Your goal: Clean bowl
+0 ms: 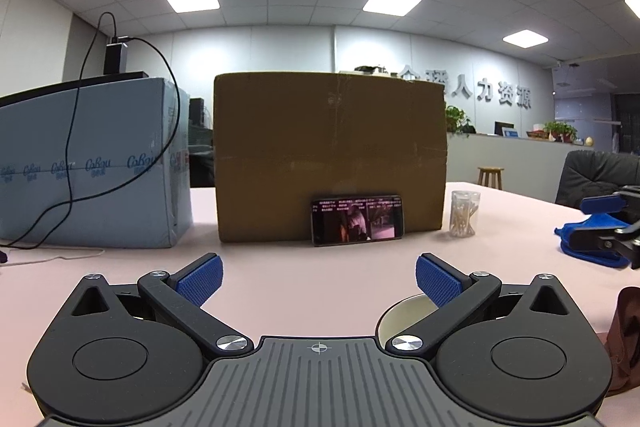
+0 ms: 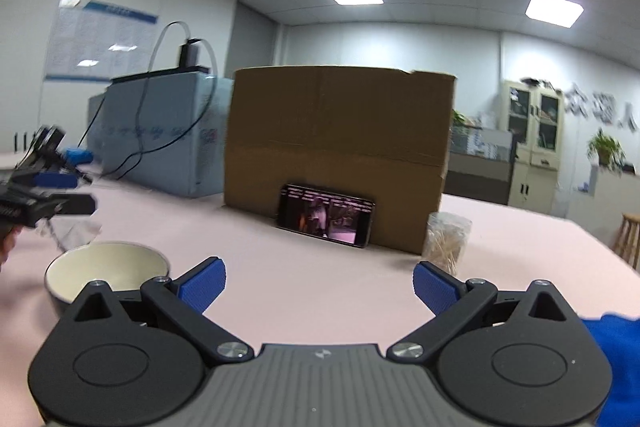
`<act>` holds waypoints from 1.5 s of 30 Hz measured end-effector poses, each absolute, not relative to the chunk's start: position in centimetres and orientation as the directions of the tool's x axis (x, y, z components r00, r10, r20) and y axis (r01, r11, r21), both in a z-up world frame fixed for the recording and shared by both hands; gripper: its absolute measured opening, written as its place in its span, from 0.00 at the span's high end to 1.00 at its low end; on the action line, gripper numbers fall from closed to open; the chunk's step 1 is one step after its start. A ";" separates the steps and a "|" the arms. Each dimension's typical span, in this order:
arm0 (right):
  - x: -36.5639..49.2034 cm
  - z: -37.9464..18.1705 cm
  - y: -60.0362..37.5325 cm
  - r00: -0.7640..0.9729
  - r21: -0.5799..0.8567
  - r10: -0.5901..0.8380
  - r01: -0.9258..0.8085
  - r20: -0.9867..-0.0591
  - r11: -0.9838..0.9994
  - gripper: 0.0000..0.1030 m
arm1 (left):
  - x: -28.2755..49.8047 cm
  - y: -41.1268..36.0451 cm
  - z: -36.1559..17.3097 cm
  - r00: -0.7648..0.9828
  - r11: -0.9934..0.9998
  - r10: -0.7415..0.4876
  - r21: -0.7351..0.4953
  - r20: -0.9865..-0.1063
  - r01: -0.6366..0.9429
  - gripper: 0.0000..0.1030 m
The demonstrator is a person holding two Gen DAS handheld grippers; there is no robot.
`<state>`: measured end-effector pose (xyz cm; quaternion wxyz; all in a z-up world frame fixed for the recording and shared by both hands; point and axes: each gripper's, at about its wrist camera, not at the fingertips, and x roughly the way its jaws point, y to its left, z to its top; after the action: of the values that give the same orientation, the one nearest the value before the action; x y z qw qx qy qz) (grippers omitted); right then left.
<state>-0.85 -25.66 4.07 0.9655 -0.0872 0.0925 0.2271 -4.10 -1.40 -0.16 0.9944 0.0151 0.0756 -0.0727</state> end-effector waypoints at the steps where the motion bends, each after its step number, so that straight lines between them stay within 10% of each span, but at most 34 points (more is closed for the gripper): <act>1: -1.3 4.1 -25.4 0.874 -0.146 0.430 -0.467 -0.226 0.872 0.02 | -4.1 -1.4 -0.2 0.978 0.989 -0.142 0.020 -0.154 0.147 0.00; 14: -3.6 3.6 -24.3 0.681 -0.010 0.549 -0.632 -0.485 0.775 0.37 | -3.9 -1.2 -0.2 0.964 0.980 -0.193 0.010 -0.181 0.198 0.00; 28: -6.7 1.6 -23.6 0.581 0.043 0.537 -0.653 -0.612 0.756 0.45 | -3.9 -1.2 -0.4 0.954 0.971 -0.234 -0.006 -0.186 0.237 0.00; 34: -6.8 1.7 -22.8 0.566 0.060 0.582 -0.685 -0.584 0.726 0.87 | -3.5 -1.2 -0.4 0.949 0.973 -0.230 -0.017 -0.214 0.232 0.00; 45: -4.9 7.9 -23.5 0.647 0.123 0.672 -0.681 -0.360 0.722 0.89 | -2.0 0.9 -0.8 0.943 0.987 -0.130 -0.128 -0.307 0.095 0.00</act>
<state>-4.95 -23.51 7.88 0.9073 -0.0117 0.1938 0.3729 -1.95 0.93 -0.77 0.9840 -0.0560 0.1591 -0.0572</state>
